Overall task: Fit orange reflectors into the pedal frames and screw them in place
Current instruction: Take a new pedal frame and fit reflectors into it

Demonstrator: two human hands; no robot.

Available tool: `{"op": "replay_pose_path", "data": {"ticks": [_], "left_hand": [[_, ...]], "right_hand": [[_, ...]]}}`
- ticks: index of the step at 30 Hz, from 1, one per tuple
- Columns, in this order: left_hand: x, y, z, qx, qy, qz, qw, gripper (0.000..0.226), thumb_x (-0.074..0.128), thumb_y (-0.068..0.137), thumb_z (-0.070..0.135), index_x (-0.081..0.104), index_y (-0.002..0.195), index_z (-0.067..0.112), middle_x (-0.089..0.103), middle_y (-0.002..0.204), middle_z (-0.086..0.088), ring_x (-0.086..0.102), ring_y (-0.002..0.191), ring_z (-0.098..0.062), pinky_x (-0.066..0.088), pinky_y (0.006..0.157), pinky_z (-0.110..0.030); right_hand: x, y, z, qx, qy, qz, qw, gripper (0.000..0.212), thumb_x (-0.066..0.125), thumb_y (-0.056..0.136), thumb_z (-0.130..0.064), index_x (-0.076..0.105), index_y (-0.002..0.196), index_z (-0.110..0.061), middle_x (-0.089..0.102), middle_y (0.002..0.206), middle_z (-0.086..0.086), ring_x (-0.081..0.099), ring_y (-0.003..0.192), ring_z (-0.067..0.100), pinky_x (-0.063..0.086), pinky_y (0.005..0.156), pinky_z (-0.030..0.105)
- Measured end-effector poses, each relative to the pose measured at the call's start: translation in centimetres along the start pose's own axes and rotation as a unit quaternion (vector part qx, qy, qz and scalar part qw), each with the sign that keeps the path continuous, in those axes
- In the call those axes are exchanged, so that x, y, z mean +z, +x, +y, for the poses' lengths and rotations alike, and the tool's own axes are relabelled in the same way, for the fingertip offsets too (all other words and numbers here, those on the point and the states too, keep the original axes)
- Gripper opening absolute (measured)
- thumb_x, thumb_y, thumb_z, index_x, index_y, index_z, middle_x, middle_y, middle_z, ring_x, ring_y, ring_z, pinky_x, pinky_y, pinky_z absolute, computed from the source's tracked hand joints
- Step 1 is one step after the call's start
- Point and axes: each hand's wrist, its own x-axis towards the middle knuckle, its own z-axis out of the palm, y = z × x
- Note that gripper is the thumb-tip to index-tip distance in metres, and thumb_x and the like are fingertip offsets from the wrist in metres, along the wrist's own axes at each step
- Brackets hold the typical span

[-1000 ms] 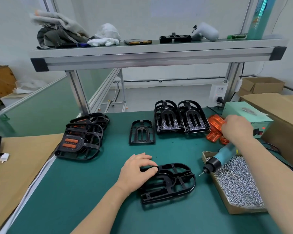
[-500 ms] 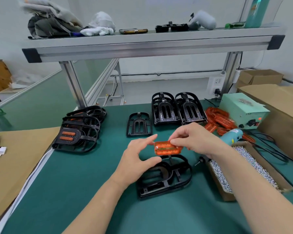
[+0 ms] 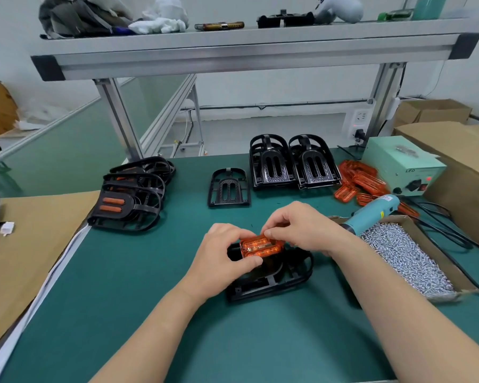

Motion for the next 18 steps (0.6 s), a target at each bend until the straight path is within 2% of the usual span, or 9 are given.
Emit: {"op": "replay_pose_path", "data": {"ticks": [5,10,12,14,16,18], "left_hand": [[-0.2,-0.3,-0.3,-0.003,-0.003,0.002,1.000,0.035,0.076,0.072,0.045,0.072,0.104,0.033,0.063,0.095,0.014,0.045,0.107,-0.003,0.037,0.093,-0.020],[-0.6,-0.2,-0.5,-0.018,0.000,-0.021,1.000,0.042,0.074,0.071,0.049,0.070,0.111,0.036,0.062,0.091,0.016,0.049,0.100,-0.002,0.036,0.086,-0.017],[-0.9,0.1,-0.5,-0.018,0.000,-0.036,0.999,0.047,0.080,0.074,0.042,0.069,0.118,0.032,0.062,0.092,0.021,0.051,0.101,0.000,0.036,0.087,-0.014],[-1.3,0.6,-0.5,-0.016,0.012,-0.043,0.999,0.050,0.084,0.077,0.033,0.065,0.123,0.032,0.060,0.095,0.029,0.052,0.104,0.004,0.034,0.090,-0.010],[-1.5,1.0,-0.4,-0.031,0.005,-0.030,0.999,0.054,0.083,0.078,0.026,0.058,0.126,0.035,0.062,0.096,0.029,0.054,0.107,0.007,0.032,0.092,-0.005],[-1.4,1.3,-0.3,-0.078,-0.049,0.015,0.996,0.054,0.080,0.081,0.020,0.050,0.122,0.034,0.068,0.095,0.027,0.057,0.104,0.009,0.036,0.090,-0.003]], "right_hand": [[-0.1,-0.4,-0.6,-0.009,-0.028,-0.007,1.000,0.014,0.067,0.091,-0.024,0.079,0.094,-0.030,0.070,0.075,-0.017,0.059,0.062,-0.003,0.044,0.061,0.011],[-0.1,-0.3,-1.2,-0.031,-0.051,-0.016,0.998,0.015,0.070,0.091,-0.027,0.078,0.104,-0.029,0.073,0.096,-0.012,0.063,0.090,0.002,0.048,0.083,0.021],[0.1,-0.2,-1.5,-0.039,-0.054,-0.039,0.997,0.025,0.074,0.088,-0.030,0.072,0.113,-0.029,0.073,0.097,-0.011,0.062,0.089,0.001,0.047,0.084,0.021],[0.4,0.1,-1.8,-0.040,-0.059,-0.059,0.996,0.033,0.076,0.087,-0.031,0.067,0.119,-0.030,0.072,0.093,-0.011,0.059,0.079,-0.003,0.046,0.078,0.019],[0.6,0.4,-1.9,-0.036,-0.032,-0.044,0.998,0.028,0.075,0.087,-0.025,0.068,0.115,-0.028,0.072,0.085,-0.008,0.061,0.073,0.001,0.050,0.076,0.025],[0.9,0.8,-1.9,-0.018,0.023,0.022,0.999,0.014,0.075,0.086,-0.021,0.072,0.100,-0.022,0.073,0.079,-0.004,0.066,0.073,0.012,0.053,0.078,0.035]]}}
